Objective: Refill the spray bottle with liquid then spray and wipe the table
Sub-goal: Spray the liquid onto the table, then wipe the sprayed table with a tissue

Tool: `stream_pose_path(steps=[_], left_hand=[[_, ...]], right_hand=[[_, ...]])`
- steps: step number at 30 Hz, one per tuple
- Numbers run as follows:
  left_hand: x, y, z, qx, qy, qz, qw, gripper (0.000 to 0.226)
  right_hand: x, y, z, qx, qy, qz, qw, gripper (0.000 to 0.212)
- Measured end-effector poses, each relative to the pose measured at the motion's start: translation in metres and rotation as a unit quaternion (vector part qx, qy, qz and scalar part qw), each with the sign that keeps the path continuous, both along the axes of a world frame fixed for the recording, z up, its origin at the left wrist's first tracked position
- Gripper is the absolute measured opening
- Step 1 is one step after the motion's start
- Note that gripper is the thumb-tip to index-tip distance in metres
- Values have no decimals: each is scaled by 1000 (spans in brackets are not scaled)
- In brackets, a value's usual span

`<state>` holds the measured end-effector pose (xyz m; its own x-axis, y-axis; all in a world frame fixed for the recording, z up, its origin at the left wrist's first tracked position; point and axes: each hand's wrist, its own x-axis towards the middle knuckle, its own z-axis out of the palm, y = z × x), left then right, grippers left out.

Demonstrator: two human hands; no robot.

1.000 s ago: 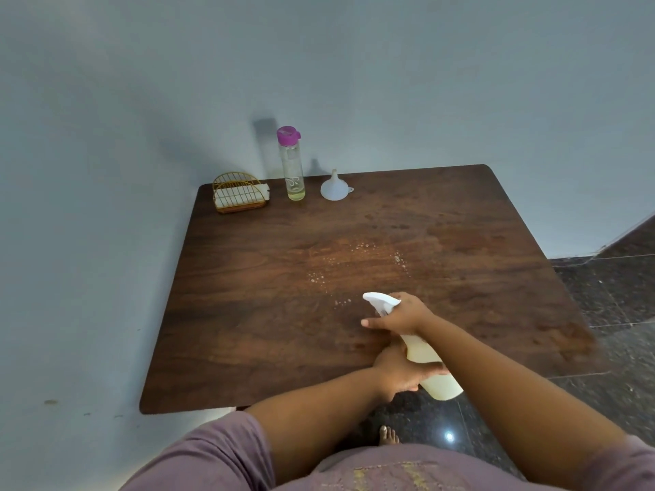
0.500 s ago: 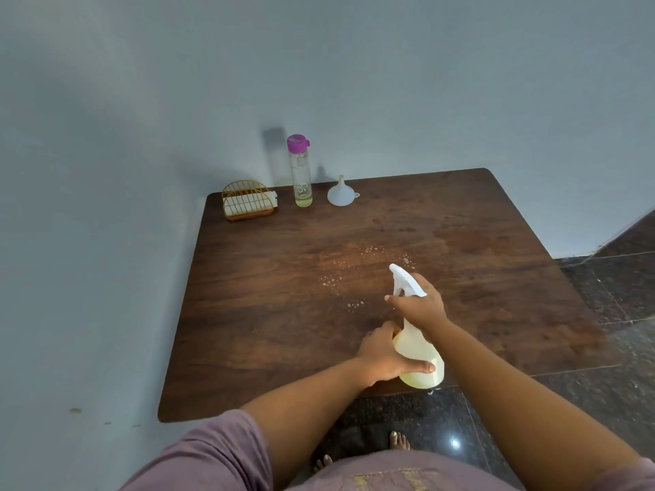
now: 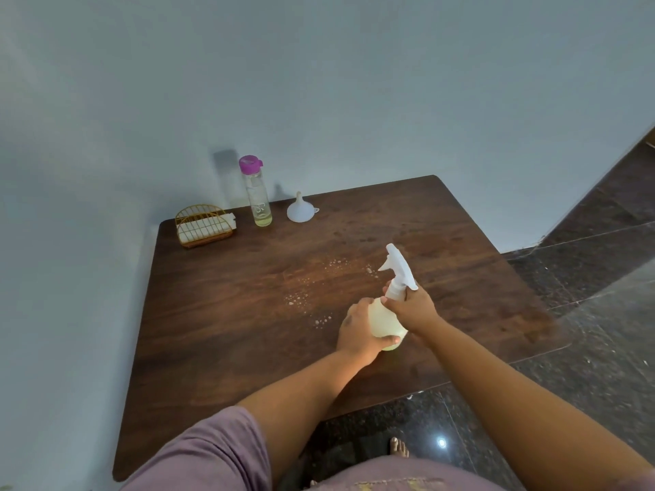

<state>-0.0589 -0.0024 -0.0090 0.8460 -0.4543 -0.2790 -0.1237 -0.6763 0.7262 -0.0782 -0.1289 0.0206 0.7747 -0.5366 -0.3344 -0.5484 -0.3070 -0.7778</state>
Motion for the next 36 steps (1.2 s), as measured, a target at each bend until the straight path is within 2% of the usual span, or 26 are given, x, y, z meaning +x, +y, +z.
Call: stream_pose_path(steps=[3,6,13,17,23,26,28,31,34,36], left_hand=[[5,-32,5,-10,-3,-22,1000,82],[10,-64,6,-6,13,-23,1000,72],[24,-111,-3,15,-14,-64,998,64],[34,-125,-12,12,-20,-30,999,60],[44,-130,-18,10,-18,15,1000,58],[48,-129,-18,6,-19,35,999,57],[49,-124,-17,11,-17,53,998,57],[50,-108,-16,14,-24,86,996,55],[52,-81,-12,10,-44,126,991,52],[55,-57,-8,14,-57,157,986,51]], right_hand=[[1,-23,5,-7,-41,-34,999,42],[6,-47,11,-35,-69,-32,996,45],[30,-105,5,-46,-65,-30,996,45],[47,-120,1,-56,-79,8,995,47],[53,-127,-20,-79,-87,0,993,53],[45,-122,-30,-121,-68,-45,989,69],[34,-111,-35,-147,-20,-108,983,72],[18,-84,-40,-78,36,-150,985,62],[21,-54,-45,-32,54,-100,993,52],[33,-33,-44,-26,35,-41,998,46]])
